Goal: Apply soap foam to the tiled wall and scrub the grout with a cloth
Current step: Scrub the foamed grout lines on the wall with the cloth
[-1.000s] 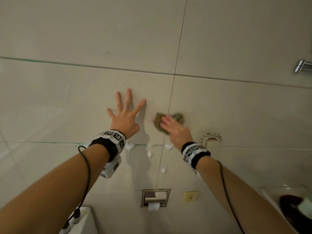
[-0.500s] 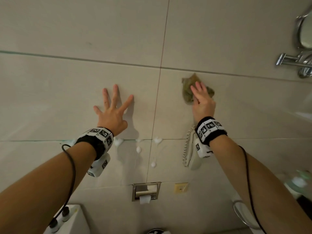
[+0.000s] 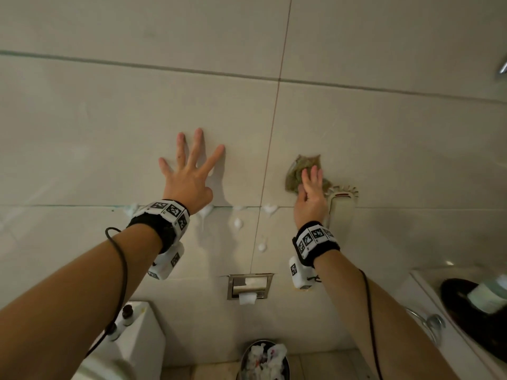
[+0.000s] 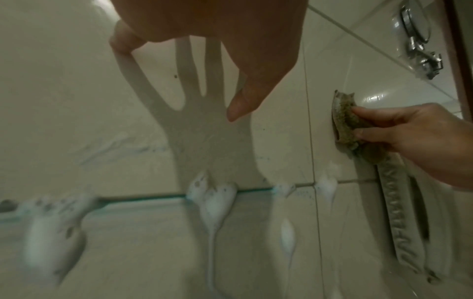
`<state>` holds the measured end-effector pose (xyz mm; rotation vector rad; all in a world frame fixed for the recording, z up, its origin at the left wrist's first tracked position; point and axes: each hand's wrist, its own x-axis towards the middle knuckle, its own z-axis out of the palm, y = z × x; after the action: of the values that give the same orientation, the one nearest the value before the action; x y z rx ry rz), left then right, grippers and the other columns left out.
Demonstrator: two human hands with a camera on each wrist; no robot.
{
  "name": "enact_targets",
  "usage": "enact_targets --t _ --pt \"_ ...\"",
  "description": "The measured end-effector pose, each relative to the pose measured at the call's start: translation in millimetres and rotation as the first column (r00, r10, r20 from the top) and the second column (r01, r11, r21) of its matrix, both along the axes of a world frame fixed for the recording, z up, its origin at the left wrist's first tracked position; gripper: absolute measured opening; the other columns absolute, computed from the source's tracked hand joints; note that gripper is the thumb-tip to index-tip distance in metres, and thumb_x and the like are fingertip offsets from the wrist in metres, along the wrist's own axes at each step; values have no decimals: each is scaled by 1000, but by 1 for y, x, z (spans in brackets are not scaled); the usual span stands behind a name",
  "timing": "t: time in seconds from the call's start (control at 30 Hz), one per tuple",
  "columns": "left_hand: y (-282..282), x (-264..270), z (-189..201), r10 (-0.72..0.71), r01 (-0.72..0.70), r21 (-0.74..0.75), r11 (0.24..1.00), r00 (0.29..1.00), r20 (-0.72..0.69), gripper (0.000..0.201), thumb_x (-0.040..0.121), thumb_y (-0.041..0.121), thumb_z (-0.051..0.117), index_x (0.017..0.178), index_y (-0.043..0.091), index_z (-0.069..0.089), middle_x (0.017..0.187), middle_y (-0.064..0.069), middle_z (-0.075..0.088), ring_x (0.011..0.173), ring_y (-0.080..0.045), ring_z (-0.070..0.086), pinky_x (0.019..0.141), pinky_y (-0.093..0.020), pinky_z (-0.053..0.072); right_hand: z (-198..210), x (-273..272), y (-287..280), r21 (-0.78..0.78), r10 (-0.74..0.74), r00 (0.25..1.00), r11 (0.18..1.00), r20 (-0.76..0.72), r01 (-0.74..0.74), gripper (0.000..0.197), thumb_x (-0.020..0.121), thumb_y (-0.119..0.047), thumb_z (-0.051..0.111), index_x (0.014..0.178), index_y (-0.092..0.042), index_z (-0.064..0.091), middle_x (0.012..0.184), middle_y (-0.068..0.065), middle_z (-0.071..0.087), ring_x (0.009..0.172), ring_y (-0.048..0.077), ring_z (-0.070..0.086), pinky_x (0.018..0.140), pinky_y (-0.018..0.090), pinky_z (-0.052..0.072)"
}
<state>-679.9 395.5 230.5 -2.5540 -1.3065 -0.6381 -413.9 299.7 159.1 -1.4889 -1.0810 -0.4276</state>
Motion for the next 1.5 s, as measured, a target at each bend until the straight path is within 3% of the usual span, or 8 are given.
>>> enact_targets --t 0.27,0.37,0.43,0.57,0.73,1.23,1.37,1.5 --pt "7 -30 -22 -19 19 -25 1000 1000 -12 110 73 9 65 155 46 1 162 2 -29 150 -33 -24 108 -76 17 -40 -39 2 -155 -120 906 986 -406 61 44 97 -6 54 140 -13 50 157 0 32 147 17 26 118 31 28" --pt "11 -43 -26 -24 23 -33 999 999 -28 110 74 10 67 155 45 1 161 3 -31 150 -31 -23 109 -75 18 -46 -60 7 -211 -170 806 976 -567 58 45 100 -12 51 144 -17 46 159 -5 28 142 17 36 108 14 24" --pt "14 -51 -30 -29 29 -19 999 999 -32 110 73 9 67 155 45 3 162 3 -29 151 -31 -21 108 -75 20 -44 -74 12 -209 -173 765 976 -621 51 46 101 -15 50 146 -16 43 159 -5 28 139 18 40 105 13 26" --pt "19 -65 -34 -32 32 -2 999 999 -39 109 72 6 66 155 44 6 163 2 -26 152 -30 -17 107 -75 20 -36 -93 21 -245 -213 715 968 -666 60 48 101 -20 48 148 -20 40 159 -5 28 135 20 46 107 18 29" --pt "24 -80 -37 -26 26 -8 1000 999 -35 107 72 5 65 155 44 8 163 3 -25 152 -29 -16 108 -75 19 -39 -117 25 -238 -181 721 971 -669 22 48 101 -21 50 148 -19 40 159 -4 29 137 20 43 103 13 26" --pt "33 -128 -36 -23 23 -101 995 1000 1 99 79 10 63 156 44 12 163 2 -28 152 -26 -20 113 -71 15 -36 -170 46 -271 -174 724 963 -668 -18 53 101 -29 49 151 -21 35 161 -2 23 142 21 37 112 25 27" --pt "41 -141 -40 -12 13 -90 996 1000 5 104 75 4 62 154 47 9 161 5 -32 151 -26 -21 112 -71 17 -40 -188 54 -256 -138 726 965 -673 -54 55 100 -29 51 151 -20 35 162 -2 21 143 16 33 103 11 20" --pt "47 -156 -43 -1 1 -97 995 1000 -1 106 76 3 63 154 47 8 160 6 -33 151 -26 -22 113 -71 17 -43 -208 65 -266 -122 742 961 -660 -78 58 99 -31 50 152 -20 31 163 -1 16 145 18 30 117 31 24"
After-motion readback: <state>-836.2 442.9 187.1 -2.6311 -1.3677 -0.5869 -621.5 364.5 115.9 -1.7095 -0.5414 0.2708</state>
